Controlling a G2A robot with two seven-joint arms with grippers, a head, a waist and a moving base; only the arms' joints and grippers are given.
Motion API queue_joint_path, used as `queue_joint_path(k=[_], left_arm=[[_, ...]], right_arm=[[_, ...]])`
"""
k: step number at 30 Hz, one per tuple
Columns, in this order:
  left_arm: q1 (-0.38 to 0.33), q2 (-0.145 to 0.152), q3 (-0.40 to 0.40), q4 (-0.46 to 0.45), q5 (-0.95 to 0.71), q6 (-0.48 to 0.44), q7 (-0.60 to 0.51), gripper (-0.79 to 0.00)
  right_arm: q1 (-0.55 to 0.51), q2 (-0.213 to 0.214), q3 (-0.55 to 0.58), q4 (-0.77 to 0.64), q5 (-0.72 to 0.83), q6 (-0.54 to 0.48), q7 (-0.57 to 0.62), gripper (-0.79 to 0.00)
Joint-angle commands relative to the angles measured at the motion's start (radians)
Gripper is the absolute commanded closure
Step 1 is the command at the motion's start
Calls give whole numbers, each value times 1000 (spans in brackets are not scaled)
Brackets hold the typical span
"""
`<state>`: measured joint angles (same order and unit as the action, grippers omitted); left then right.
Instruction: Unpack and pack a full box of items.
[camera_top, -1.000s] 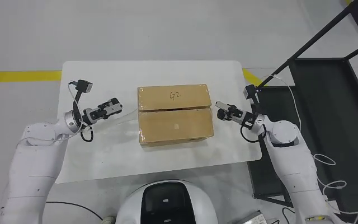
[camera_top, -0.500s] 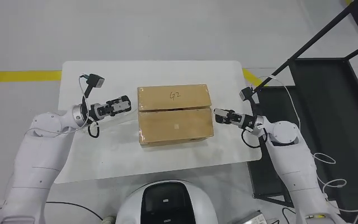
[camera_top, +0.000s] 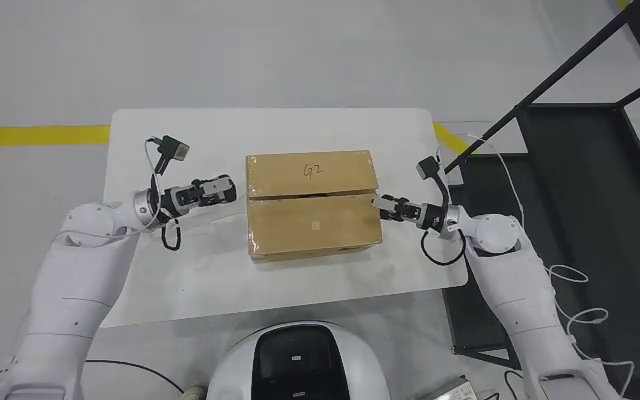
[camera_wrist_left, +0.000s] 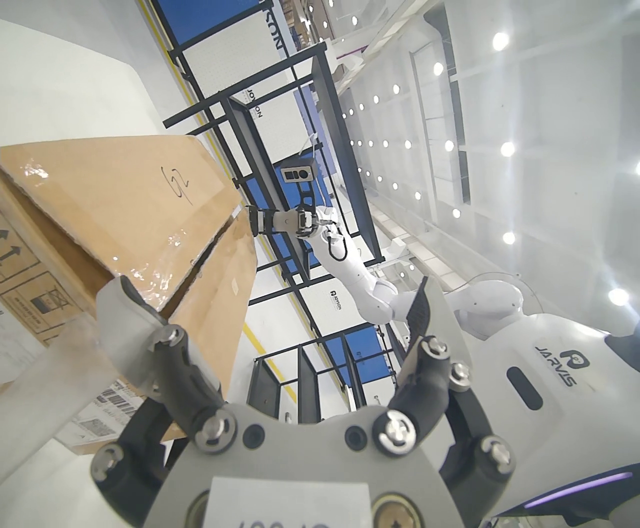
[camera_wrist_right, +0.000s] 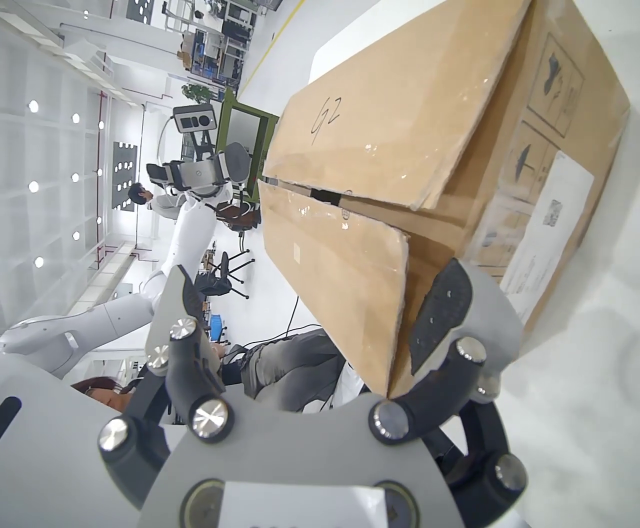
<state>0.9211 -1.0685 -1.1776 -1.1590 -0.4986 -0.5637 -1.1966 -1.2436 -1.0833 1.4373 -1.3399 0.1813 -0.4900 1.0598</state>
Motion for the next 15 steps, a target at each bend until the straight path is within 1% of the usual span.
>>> queue_joint_path(k=[1, 6, 10, 13, 15], left_arm=[[-18, -4, 11, 31, -1, -3, -1, -785], [-56, -15, 40, 90, -28, -4, -24, -785], [-71, -18, 42, 116, -50, -17, -39, -785], [-66, -16, 26, 122, -67, -27, -33, -785], [-58, -11, 11, 116, -68, -31, -29, -785]], right_arm=[[14, -1, -15, 15, 9, -14, 8, -785], [46, -4, -49, 55, 40, -32, 34, -785], [64, -3, -58, 78, 90, -35, 75, -785], [65, 2, -48, 81, 153, -37, 132, -785], [57, 6, -37, 68, 215, -48, 190, -785]])
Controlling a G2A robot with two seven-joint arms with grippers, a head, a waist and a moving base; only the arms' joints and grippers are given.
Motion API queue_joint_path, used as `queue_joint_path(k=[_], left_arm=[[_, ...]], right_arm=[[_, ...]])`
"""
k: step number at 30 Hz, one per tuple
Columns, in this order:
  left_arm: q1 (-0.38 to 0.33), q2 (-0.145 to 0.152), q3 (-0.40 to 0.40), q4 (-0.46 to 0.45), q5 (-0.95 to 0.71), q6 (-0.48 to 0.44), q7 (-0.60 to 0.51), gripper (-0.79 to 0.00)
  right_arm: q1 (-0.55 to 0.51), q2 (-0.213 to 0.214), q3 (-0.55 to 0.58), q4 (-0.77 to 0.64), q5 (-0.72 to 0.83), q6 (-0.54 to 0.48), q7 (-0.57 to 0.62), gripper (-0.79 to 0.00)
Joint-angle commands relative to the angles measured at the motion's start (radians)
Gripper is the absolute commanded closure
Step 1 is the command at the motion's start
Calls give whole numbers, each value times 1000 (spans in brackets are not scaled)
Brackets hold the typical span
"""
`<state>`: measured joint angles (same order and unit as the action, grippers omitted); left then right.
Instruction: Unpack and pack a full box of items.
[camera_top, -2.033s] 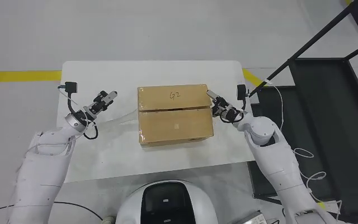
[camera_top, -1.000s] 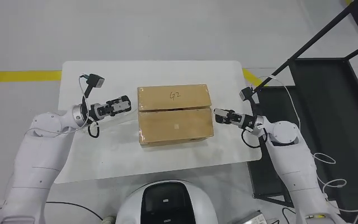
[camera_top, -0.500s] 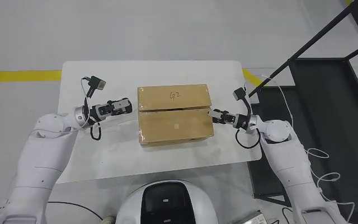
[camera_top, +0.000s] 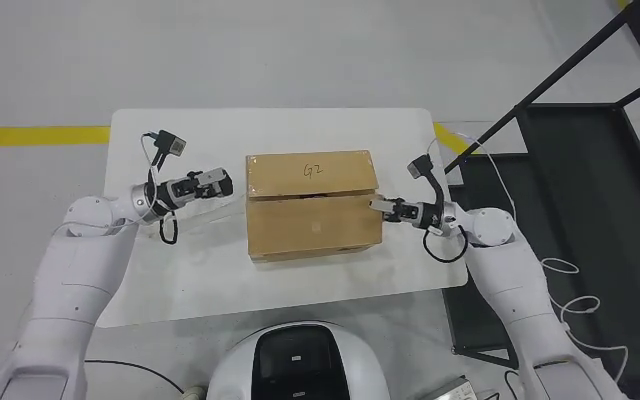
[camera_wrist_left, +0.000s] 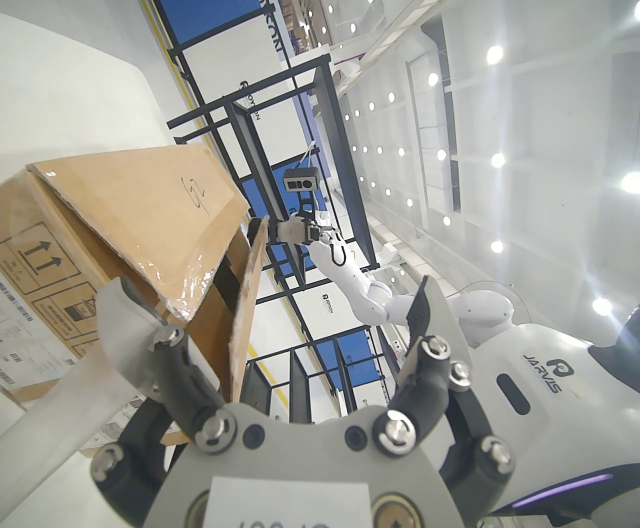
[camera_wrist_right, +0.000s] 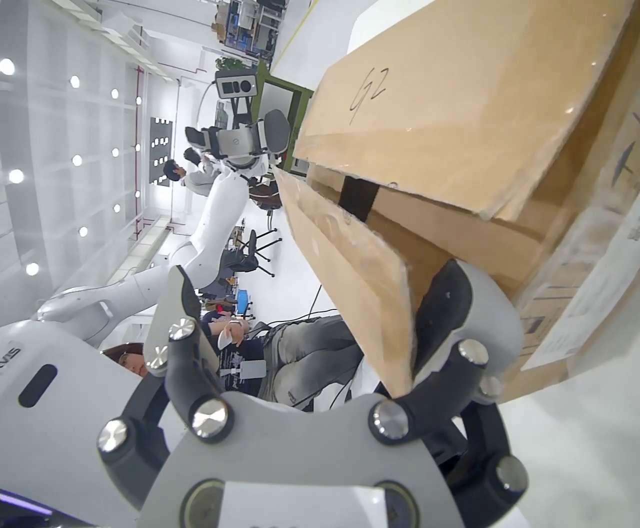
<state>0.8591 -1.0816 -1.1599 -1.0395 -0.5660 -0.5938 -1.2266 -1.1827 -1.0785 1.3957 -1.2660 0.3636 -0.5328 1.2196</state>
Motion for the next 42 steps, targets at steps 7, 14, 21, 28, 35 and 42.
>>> queue_joint_path(k=[7, 14, 21, 28, 35, 42], left_arm=[[45, 20, -52, -51, -9, 11, -10, -785], [65, 26, -59, -81, 5, 18, -17, -785], [72, 26, -51, -94, 13, 24, -24, -785], [76, 28, -48, -111, 20, 35, -34, -785], [81, 28, -43, -128, 33, 35, -30, -785], [89, 30, -41, -141, 34, 42, -37, -785]], right_arm=[[-79, 31, 50, -135, 97, 24, 92, -785], [-189, 66, 72, -289, 126, 69, 137, -785], [-239, 95, 16, -333, 77, 97, 165, -785], [-219, 109, -95, -272, -38, 67, 135, -785], [-177, 109, -178, -184, -128, -2, 66, -785], [-133, 102, -234, -91, -97, -34, 34, -785]])
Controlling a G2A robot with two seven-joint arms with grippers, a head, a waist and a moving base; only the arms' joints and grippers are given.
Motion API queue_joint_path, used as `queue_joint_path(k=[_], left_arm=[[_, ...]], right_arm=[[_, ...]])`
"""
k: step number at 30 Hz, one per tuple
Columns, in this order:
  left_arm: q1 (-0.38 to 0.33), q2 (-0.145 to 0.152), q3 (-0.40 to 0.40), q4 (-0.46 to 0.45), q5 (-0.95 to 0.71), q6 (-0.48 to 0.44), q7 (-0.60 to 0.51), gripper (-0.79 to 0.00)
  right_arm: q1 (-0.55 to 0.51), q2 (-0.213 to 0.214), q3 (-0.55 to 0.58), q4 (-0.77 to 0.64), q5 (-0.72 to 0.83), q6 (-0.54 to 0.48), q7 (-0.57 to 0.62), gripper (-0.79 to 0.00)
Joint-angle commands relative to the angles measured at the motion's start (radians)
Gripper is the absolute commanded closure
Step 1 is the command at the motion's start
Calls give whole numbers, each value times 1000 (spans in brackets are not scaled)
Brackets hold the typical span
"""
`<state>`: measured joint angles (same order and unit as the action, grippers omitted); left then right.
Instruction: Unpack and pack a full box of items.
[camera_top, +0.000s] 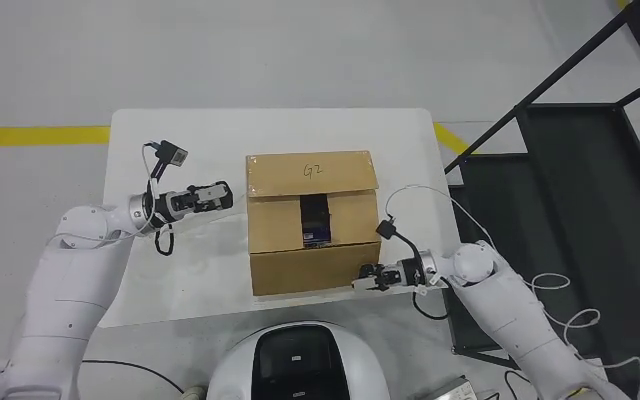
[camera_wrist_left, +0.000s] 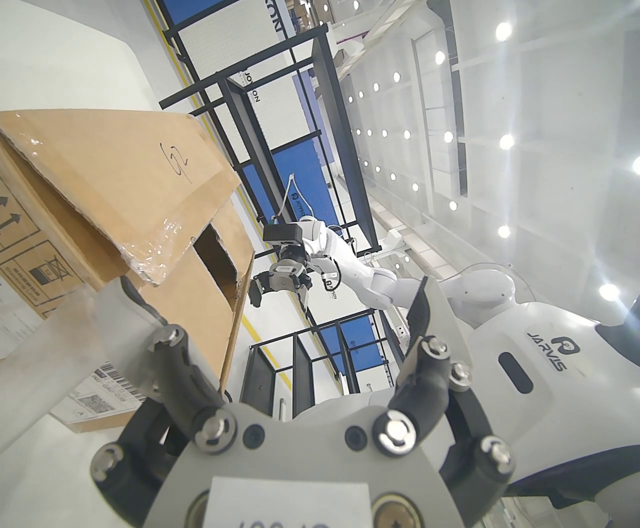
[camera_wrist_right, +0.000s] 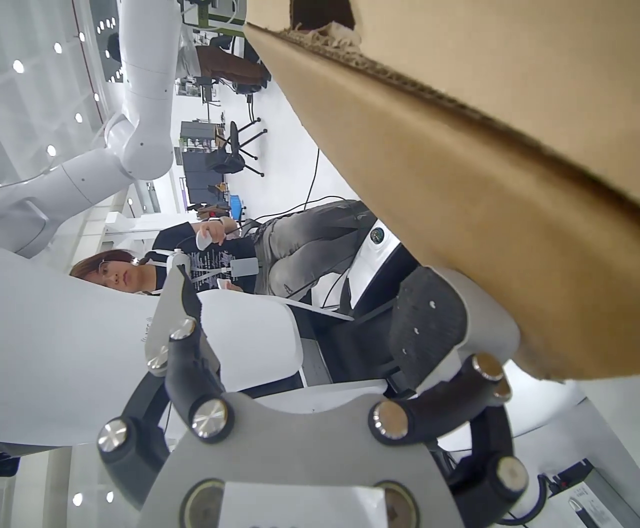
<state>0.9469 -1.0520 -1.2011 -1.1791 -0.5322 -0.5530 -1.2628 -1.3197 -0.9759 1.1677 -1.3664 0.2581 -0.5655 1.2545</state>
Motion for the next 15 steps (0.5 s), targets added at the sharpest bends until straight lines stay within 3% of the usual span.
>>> queue_joint_path(k=[1, 8, 15], left_arm=[[2, 1, 0, -4, 1, 1, -2, -785], [26, 5, -6, -40, -46, 21, -25, -785], [23, -2, 31, 3, -16, 12, -6, -785]], right_arm=[[9, -2, -14, 16, 25, -1, -1, -785], [-19, 30, 14, -67, 241, 69, 70, -785], [-105, 80, 193, -167, 552, 176, 176, -785]])
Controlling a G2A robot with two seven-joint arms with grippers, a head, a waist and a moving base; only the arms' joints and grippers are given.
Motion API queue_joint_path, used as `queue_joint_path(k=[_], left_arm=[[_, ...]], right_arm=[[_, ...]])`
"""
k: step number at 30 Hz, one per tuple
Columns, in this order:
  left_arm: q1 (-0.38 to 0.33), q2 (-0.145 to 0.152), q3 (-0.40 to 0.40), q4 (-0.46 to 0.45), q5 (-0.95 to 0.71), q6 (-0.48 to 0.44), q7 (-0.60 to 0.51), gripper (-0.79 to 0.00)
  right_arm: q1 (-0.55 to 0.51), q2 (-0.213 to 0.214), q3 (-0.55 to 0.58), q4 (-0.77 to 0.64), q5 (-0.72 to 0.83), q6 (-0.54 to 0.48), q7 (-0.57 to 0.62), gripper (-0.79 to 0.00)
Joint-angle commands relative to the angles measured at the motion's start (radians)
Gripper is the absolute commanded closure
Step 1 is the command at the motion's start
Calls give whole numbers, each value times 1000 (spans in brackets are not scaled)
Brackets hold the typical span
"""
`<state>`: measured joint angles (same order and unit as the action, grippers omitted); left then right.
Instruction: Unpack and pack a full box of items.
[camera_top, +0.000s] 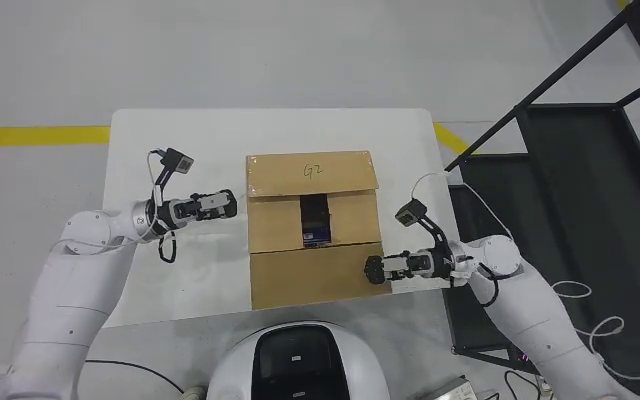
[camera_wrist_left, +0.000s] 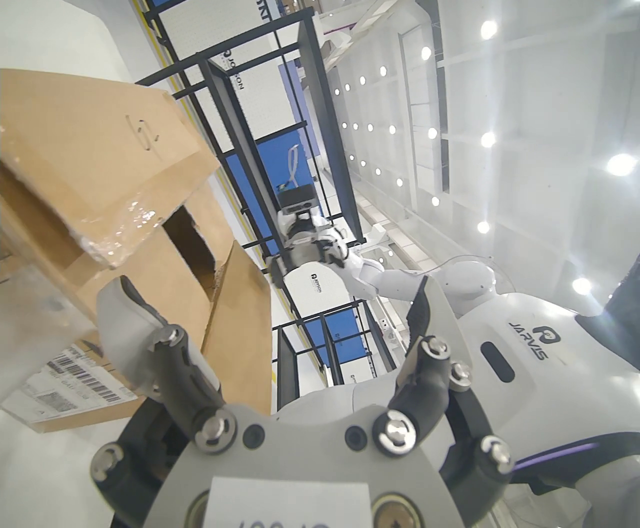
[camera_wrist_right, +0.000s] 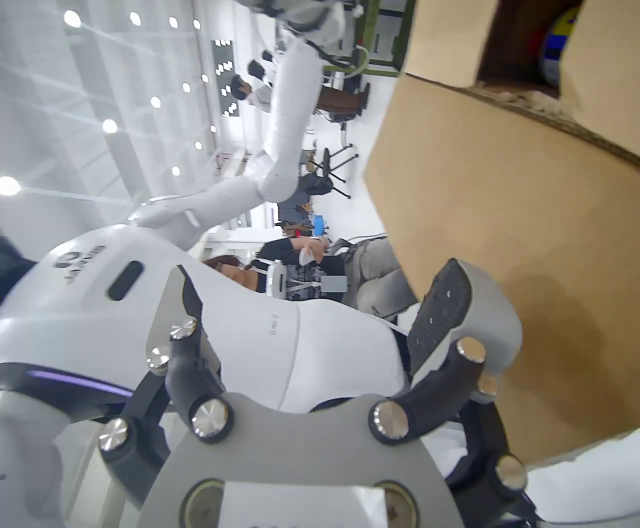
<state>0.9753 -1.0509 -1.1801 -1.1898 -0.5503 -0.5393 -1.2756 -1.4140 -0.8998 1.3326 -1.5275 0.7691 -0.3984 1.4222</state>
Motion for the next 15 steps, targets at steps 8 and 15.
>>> queue_joint_path(k=[8, 15], left_arm=[[-66, -36, 91, 110, -85, 6, -11, -785], [-148, -66, 154, 209, -102, 37, -15, -785]], right_arm=[[-74, 3, 214, -10, 250, 98, 98, -785], [-94, -24, 276, 12, 254, 114, 114, -785]])
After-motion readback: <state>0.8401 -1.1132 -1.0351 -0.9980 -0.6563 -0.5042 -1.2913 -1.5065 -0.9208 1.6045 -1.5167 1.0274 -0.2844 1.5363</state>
